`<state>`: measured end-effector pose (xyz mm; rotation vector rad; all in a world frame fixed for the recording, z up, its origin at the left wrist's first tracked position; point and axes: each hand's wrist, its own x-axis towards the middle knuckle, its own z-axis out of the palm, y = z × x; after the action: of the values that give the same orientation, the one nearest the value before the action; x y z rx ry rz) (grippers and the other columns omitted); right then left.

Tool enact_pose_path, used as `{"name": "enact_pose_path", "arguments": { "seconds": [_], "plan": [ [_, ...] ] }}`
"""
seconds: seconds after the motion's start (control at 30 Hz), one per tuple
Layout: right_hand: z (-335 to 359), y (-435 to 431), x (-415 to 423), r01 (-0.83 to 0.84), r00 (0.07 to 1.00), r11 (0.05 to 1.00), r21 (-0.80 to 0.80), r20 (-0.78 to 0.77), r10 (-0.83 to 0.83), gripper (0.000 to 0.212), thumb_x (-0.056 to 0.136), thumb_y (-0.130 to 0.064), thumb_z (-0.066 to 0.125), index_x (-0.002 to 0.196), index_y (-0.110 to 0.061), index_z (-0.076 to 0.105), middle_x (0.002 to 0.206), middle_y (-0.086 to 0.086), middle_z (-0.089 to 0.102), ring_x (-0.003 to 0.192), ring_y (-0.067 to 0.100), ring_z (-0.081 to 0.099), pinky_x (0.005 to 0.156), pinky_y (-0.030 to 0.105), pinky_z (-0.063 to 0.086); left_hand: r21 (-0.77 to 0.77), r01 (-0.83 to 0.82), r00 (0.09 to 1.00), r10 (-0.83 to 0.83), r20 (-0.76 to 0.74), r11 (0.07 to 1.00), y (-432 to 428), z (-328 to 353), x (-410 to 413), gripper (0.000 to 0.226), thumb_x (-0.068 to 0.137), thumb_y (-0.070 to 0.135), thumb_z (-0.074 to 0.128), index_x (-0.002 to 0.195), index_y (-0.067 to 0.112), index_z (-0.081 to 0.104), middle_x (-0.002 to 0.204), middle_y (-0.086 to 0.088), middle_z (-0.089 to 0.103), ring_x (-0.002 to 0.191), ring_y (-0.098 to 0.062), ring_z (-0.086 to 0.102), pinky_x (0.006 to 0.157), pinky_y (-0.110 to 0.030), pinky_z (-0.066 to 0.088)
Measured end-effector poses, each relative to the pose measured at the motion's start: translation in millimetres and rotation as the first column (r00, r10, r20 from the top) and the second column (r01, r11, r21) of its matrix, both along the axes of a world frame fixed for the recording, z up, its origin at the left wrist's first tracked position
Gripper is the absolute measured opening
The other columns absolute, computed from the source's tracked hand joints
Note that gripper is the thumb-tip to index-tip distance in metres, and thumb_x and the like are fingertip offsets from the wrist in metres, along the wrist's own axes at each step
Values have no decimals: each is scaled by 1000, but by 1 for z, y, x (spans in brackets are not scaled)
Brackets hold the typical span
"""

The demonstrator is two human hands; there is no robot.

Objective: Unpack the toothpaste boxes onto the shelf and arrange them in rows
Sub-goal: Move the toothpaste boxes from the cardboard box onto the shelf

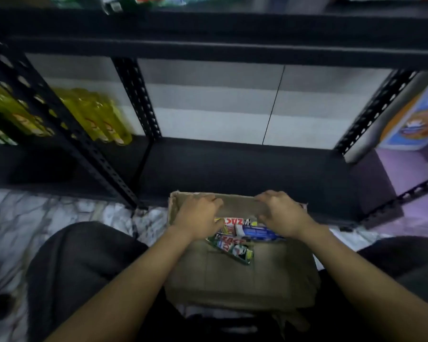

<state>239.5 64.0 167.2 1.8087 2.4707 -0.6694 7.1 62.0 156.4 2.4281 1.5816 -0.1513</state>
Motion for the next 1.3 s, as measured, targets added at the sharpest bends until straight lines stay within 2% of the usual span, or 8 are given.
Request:
{"name": "enact_pose_path", "arguments": {
  "seconds": [0.3,0.53,0.63,0.8,0.93,1.07,1.17,1.3],
  "plan": [
    [-135,-11,33,147,989,941,-304,41,-141,47,89,-34,63,133,-21,56,125,7,62,111,24,59,95,37,50,-309,-206,962,250,109,929,-6,-155,-3,66,81,53,59,138,19,49,134,-8,57,116,-32,54,96,-40,47],
    [-205,3,52,203,977,897,-392,140,-160,69,91,-18,60,153,-20,29,154,12,33,139,32,32,114,43,33,-398,-332,895,419,153,855,7,-212,-8,81,85,43,72,152,18,32,163,-5,20,145,-28,29,114,-38,31],
    [-224,12,53,201,975,906,-372,166,-148,76,92,-9,58,155,-23,19,160,11,20,144,34,23,117,44,29,-478,-379,818,528,229,793,16,-224,-3,79,85,34,75,151,18,34,164,-5,15,141,-27,38,110,-37,39],
    [-242,23,53,245,969,899,-363,131,-211,74,97,-14,53,157,-26,10,164,5,4,148,35,10,119,48,22,-596,-432,665,685,296,677,25,-233,4,71,78,18,83,137,15,43,134,-6,59,114,-22,61,94,-39,53],
    [-253,23,51,240,970,891,-386,135,-203,68,99,-21,51,156,-23,16,158,13,24,139,37,28,113,42,32,-540,-464,682,672,289,703,25,-242,-3,82,64,20,92,134,16,51,125,-6,58,110,-23,59,95,-40,51],
    [-254,24,49,222,971,906,-360,167,-172,61,96,-41,55,151,-24,33,142,17,39,126,37,37,105,37,33,-515,-436,744,618,255,738,20,-243,-5,66,65,26,92,123,16,61,111,-7,55,102,-24,53,83,-27,40],
    [-257,18,48,204,979,893,-402,101,-179,58,94,-47,57,143,-20,42,136,15,47,122,33,43,102,36,33,-655,-441,600,745,293,613,16,-240,-3,61,64,17,92,113,15,56,111,-3,60,99,-19,60,84,-33,51],
    [-259,-1,40,266,934,770,-580,-43,-355,45,94,-45,58,126,-18,41,124,13,56,91,19,60,70,29,45,-865,-355,292,921,257,354,11,-226,8,60,73,15,87,119,15,49,110,-2,65,99,-19,68,84,-38,59]
  ]
}}
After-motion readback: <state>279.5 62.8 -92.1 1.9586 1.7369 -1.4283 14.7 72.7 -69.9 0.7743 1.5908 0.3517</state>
